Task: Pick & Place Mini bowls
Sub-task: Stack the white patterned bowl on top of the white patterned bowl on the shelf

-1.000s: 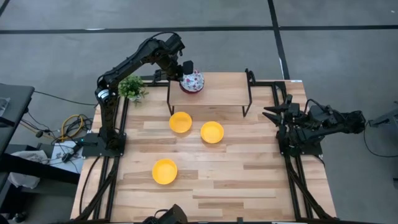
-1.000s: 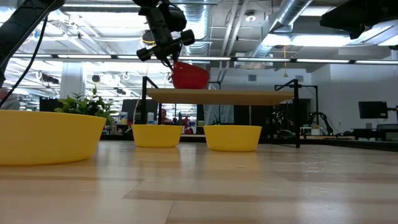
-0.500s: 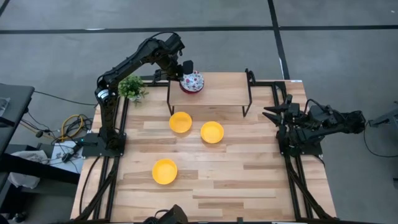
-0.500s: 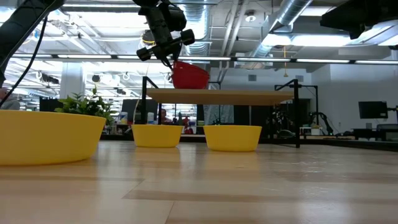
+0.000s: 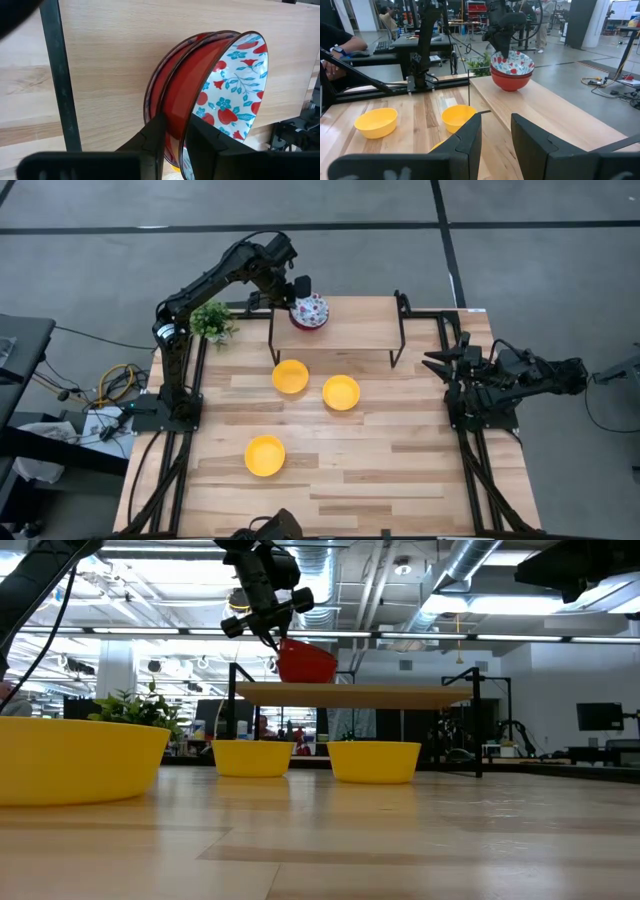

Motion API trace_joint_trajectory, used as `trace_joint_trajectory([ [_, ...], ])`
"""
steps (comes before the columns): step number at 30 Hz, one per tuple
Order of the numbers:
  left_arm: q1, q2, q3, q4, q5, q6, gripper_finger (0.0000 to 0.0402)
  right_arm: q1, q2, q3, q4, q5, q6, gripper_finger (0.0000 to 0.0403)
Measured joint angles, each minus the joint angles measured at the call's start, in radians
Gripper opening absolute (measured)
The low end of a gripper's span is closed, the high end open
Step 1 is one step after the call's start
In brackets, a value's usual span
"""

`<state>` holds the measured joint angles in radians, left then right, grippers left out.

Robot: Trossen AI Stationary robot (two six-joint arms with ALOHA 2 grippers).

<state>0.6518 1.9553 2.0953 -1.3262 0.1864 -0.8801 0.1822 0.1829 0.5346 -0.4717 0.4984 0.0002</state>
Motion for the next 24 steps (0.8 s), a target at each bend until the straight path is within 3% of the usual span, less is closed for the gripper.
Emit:
trace_joint_trajectory([
  [24, 0.0, 0.001, 0.0, 0.019, -0.003, 0.101, 0.0077, 0.0, 0.0, 0.0, 0.0, 0.0, 0.0, 0.0095],
])
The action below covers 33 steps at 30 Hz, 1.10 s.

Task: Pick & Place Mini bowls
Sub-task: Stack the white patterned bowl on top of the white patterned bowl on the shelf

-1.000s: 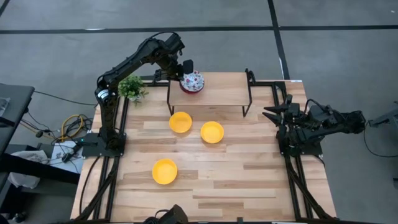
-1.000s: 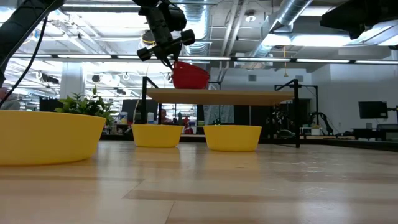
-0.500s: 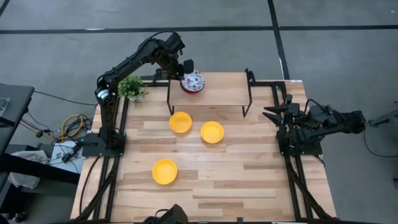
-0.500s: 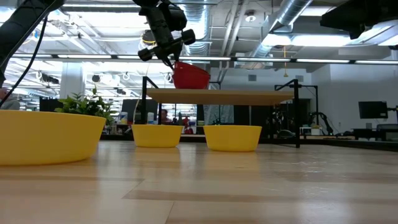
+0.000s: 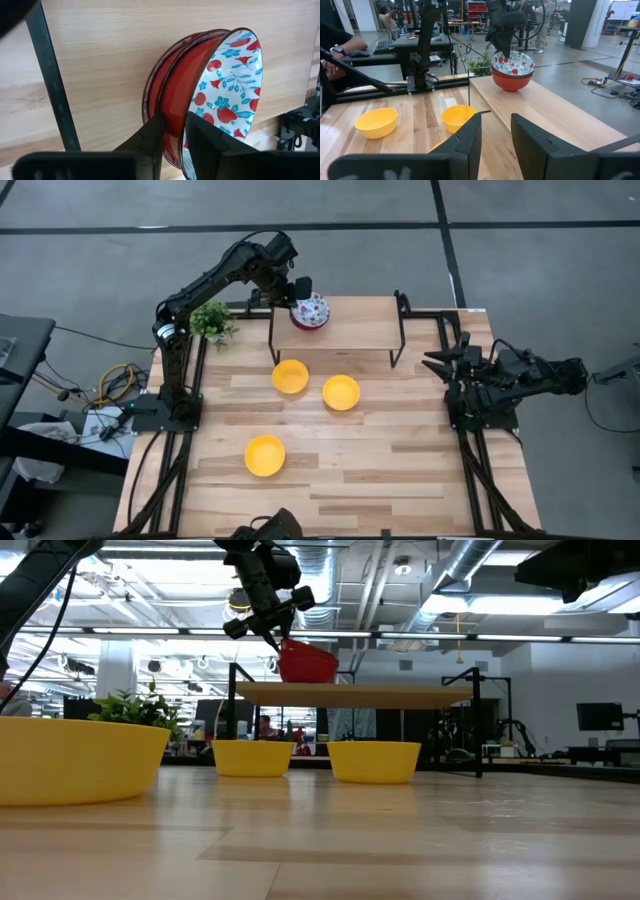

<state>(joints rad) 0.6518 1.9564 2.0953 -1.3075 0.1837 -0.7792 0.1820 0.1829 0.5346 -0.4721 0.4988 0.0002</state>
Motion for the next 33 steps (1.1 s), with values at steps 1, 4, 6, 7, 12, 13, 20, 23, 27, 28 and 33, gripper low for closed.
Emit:
trace_joint_trajectory([
  [1, 0.0, 0.0, 0.0, 0.001, 0.0, 0.0, 0.0082, 0.0, 0.0, 0.0, 0.0, 0.0, 0.0, 0.0095],
  [4, 0.0, -0.002, 0.0, 0.003, 0.001, -0.002, 0.0103, 0.0, 0.0, 0.0, 0.0, 0.0, 0.0, 0.0095],
  [6, 0.0, -0.008, 0.0, 0.008, 0.0, -0.003, 0.012, 0.0, 0.0, 0.0, 0.0, 0.0, 0.0, 0.0095],
  [7, 0.0, -0.015, -0.001, 0.007, 0.0, -0.003, 0.0128, 0.0, 0.0, 0.0, 0.0, 0.0, 0.0, 0.0095],
  [12, 0.003, -0.069, -0.001, 0.019, -0.004, -0.011, 0.0157, 0.0, 0.0, 0.0, 0.0, 0.0, 0.0, 0.0095],
  [13, 0.003, -0.082, -0.001, 0.021, -0.012, -0.011, 0.016, 0.0, 0.0, 0.0, 0.0, 0.0, 0.0, 0.0095],
  [20, -0.017, -0.154, 0.0, 0.115, -0.098, -0.013, 0.0168, 0.0, 0.0, 0.0, 0.0, 0.0, 0.0, 0.0095],
  [23, -0.034, -0.143, 0.0, 0.123, -0.114, 0.009, 0.0167, 0.0, 0.0, 0.0, 0.0, 0.0, 0.0, 0.0095],
  [27, -0.058, -0.105, 0.0, 0.124, -0.113, 0.101, 0.0166, 0.0, 0.0, 0.0, 0.0, 0.0, 0.0, 0.0095],
  [28, -0.061, -0.095, 0.0, 0.124, -0.113, 0.118, 0.0167, 0.0, 0.0, 0.0, 0.0, 0.0, 0.0, 0.0095],
  [33, -0.063, -0.058, 0.0, 0.129, -0.113, 0.162, 0.0167, 0.0, 0.0, 0.0, 0.0, 0.0, 0.001, 0.0095],
])
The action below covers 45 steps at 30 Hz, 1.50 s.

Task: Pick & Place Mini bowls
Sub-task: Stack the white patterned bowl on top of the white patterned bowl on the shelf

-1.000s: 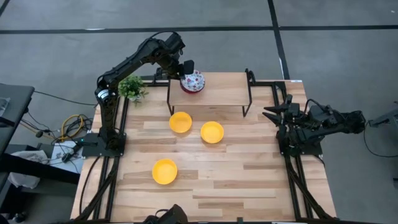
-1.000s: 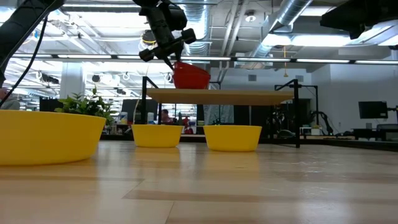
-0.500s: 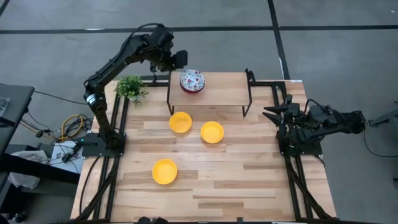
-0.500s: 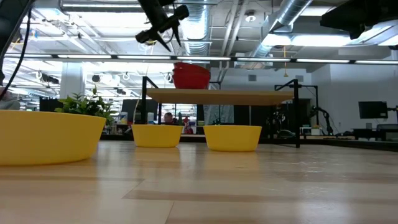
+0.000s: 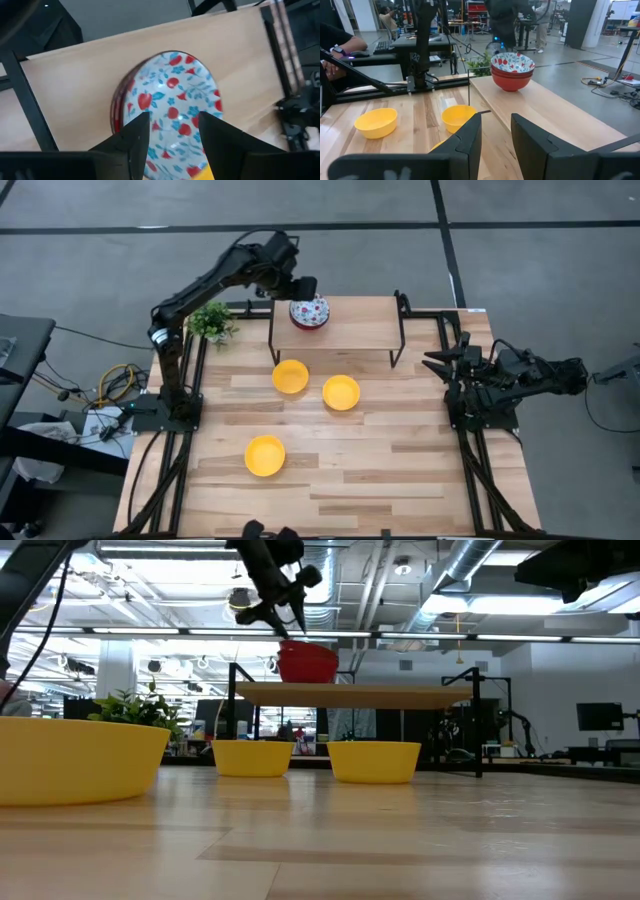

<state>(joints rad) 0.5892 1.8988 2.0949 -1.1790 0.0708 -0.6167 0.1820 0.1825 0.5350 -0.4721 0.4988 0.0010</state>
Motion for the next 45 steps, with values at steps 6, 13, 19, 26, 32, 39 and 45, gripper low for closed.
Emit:
trace_joint_trajectory([
  [6, 0.0, 0.02, -0.012, 0.014, -0.002, 0.034, 0.0166, 0.0, 0.0, 0.0, 0.0, 0.0, 0.0, 0.0095],
  [13, 0.0, 0.024, -0.107, 0.043, -0.003, 0.028, 0.0168, 0.0, 0.0, 0.0, 0.0, 0.0, 0.0, 0.0095],
  [19, -0.003, 0.0, -0.127, 0.119, 0.011, 0.007, 0.0167, 0.0, 0.0, 0.0, 0.0, 0.0, 0.004, 0.0095],
  [26, -0.044, -0.089, -0.125, 0.231, 0.001, -0.016, 0.0166, -0.001, 0.0, 0.0, 0.0, 0.003, 0.026, 0.0095],
  [32, -0.145, -0.053, -0.159, 0.338, 0.022, -0.016, 0.0168, -0.001, 0.0, 0.0, 0.0, 0.025, 0.026, 0.0095],
  [39, -0.149, -0.036, -0.23, 0.446, 0.057, -0.024, 0.0168, -0.001, 0.0, 0.0, 0.0, 0.026, 0.026, 0.0095],
  [45, -0.145, -0.038, -0.278, 0.453, 0.058, -0.046, 0.0167, -0.001, 0.0, 0.0, 0.0, 0.026, 0.026, 0.0095],
])
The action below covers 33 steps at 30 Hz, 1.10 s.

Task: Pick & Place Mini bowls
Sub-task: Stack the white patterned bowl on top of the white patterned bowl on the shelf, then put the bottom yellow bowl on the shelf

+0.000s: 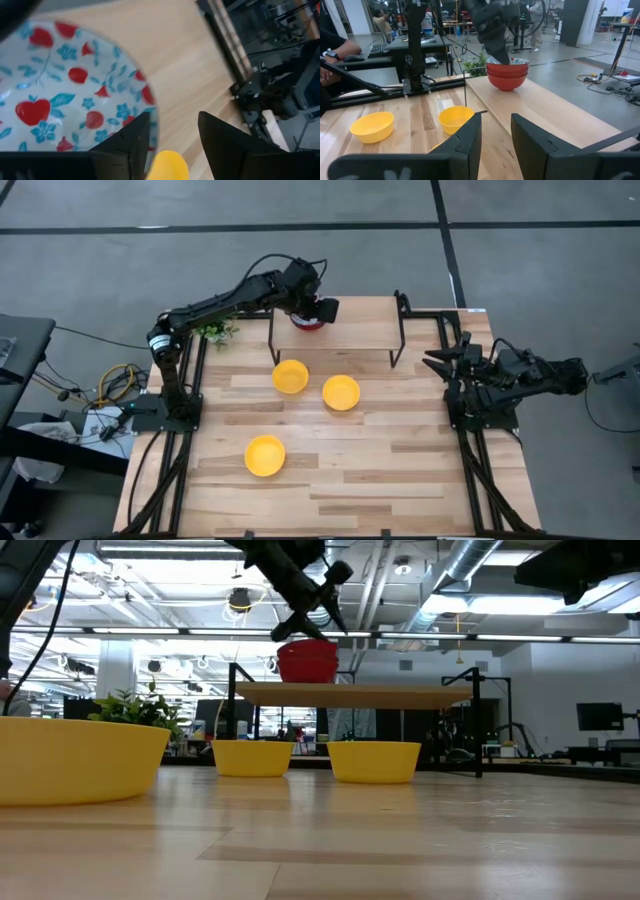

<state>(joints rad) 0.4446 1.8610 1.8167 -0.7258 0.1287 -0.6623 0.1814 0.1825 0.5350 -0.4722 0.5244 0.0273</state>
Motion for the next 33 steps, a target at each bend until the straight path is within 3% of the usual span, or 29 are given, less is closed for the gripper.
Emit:
trace_joint_trajectory([
  [11, 0.0, -0.007, -0.019, 0.041, 0.0, -0.017, 0.0166, 0.0, 0.0, 0.0, 0.0, 0.0, 0.001, 0.0095],
  [20, -0.023, -0.159, -0.019, 0.045, -0.005, 0.021, 0.0166, 0.0, 0.0, 0.0, 0.0, 0.0, 0.001, 0.0095],
  [25, -0.128, -0.259, -0.046, -0.021, -0.078, -0.001, 0.0166, 0.0, 0.0, 0.0, 0.0, 0.0, 0.0, 0.0095],
  [33, -0.345, -0.46, -0.317, -0.024, -0.197, -0.194, 0.0166, 0.0, 0.0, 0.0, 0.0, 0.0, 0.0, 0.0095],
])
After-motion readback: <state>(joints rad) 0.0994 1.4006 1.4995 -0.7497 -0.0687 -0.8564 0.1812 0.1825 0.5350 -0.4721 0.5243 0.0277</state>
